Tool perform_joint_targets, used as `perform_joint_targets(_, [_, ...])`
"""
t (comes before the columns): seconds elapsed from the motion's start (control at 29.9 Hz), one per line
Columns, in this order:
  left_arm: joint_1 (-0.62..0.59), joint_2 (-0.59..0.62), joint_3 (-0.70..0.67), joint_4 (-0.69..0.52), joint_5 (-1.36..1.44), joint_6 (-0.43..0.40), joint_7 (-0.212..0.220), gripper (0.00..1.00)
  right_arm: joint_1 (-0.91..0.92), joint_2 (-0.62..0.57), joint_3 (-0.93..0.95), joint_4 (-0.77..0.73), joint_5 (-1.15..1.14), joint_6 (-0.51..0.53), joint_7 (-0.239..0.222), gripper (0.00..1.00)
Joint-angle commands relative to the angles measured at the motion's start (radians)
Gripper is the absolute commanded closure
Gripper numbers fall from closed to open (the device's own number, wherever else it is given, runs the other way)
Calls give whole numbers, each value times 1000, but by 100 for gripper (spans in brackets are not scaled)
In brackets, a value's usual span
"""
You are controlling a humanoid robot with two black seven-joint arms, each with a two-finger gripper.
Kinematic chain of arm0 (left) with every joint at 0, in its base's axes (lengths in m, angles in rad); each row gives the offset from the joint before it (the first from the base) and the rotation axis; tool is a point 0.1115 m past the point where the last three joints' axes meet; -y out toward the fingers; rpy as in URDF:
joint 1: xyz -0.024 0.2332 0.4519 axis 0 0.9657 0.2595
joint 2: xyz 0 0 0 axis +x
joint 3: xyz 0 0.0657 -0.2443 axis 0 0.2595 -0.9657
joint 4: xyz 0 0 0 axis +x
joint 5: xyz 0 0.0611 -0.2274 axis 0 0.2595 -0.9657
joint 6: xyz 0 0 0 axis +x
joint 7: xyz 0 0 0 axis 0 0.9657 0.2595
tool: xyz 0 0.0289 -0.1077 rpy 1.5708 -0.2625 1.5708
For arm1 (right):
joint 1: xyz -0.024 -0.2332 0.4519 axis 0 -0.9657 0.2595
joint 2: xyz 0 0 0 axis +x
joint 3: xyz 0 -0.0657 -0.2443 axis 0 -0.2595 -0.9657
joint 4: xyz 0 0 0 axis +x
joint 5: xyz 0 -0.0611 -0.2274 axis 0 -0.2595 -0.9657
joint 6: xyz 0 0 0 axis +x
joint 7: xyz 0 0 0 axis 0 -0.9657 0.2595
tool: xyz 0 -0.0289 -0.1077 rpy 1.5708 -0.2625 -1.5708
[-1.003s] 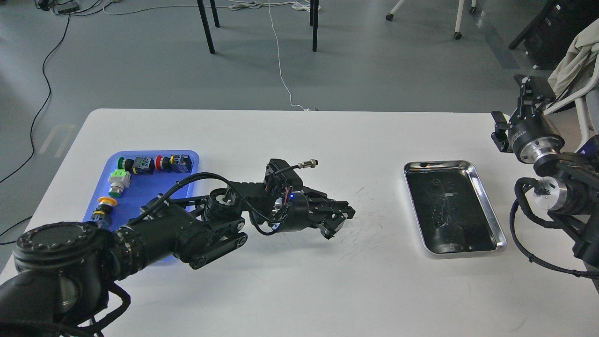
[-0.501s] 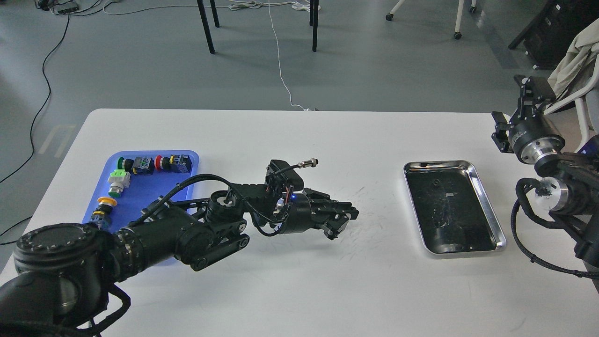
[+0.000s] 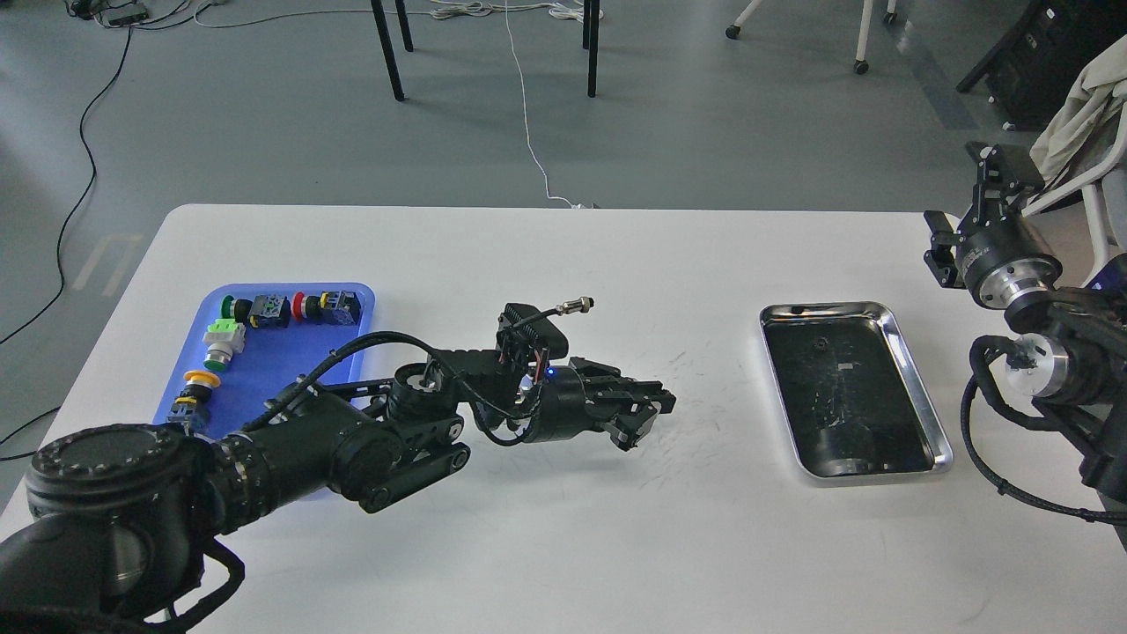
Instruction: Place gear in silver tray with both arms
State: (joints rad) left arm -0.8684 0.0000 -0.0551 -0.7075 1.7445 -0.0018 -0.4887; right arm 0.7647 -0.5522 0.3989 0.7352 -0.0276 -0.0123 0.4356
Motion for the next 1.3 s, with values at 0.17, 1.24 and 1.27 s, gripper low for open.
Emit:
perform_joint_targets(0.17, [0,0,0,-1,-8,0,0,72,-1,0,0,-2,0,0,0,2])
perform_joint_targets(1.24, [-234,70,-23,0,-471,3,0,26,28,-115,-5,42,-3,46,-28,1])
perform_joint_targets(1.27, [-244,96,-23,0,-500,3,0,25,34,-129,-5,49,-3,55,-28,1])
